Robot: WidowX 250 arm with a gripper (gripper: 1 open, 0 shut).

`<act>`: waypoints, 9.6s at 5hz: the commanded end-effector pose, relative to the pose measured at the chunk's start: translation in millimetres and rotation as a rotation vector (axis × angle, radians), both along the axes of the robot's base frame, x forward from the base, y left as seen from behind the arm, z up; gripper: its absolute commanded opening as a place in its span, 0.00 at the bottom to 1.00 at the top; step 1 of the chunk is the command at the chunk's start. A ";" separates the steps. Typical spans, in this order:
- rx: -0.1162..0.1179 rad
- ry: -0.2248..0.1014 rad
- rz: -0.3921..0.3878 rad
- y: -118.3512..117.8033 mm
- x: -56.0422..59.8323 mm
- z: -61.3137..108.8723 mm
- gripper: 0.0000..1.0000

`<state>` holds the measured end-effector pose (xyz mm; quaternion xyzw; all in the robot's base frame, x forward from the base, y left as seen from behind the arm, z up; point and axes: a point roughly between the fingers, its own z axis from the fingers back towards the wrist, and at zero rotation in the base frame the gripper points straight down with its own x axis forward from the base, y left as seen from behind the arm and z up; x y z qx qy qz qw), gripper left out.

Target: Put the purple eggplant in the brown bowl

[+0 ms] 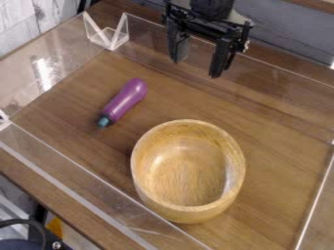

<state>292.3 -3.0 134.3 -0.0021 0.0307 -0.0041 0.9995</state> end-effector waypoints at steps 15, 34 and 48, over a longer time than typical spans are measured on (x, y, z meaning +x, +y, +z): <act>0.030 -0.079 -0.020 117.7 -13.9 -87.4 1.00; 0.028 -0.072 0.001 105.4 -12.3 -65.9 0.00; -0.010 -0.105 -0.106 -43.5 -75.6 -29.3 0.00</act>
